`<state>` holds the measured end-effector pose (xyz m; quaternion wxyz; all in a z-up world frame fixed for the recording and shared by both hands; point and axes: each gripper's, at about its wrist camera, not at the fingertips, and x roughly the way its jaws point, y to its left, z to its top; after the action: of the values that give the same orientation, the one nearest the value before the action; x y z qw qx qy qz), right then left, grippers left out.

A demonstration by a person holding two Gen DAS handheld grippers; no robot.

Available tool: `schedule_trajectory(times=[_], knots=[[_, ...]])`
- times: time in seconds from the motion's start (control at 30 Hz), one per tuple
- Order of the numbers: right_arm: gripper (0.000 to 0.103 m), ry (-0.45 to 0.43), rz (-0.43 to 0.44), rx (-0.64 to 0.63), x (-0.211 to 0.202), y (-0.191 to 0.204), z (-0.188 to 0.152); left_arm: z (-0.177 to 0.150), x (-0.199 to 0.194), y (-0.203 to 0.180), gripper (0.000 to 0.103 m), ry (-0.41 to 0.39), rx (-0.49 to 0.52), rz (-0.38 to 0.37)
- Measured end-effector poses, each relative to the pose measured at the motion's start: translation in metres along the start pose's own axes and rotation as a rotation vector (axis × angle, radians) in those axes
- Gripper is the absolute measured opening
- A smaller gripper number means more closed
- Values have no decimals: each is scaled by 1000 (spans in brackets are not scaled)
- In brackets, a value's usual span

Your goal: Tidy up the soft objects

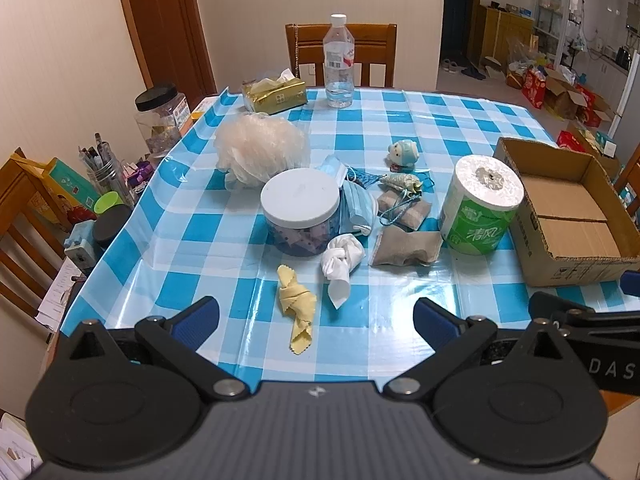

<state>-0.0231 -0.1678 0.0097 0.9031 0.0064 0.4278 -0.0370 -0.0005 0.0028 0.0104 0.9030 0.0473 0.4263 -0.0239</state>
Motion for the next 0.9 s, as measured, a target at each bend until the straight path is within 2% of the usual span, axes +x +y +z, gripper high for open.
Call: schedule_trajectory(times=[0.9], knots=[[103, -22, 32, -25, -5, -12, 1, 4, -12, -7, 102, -16, 2, 17]])
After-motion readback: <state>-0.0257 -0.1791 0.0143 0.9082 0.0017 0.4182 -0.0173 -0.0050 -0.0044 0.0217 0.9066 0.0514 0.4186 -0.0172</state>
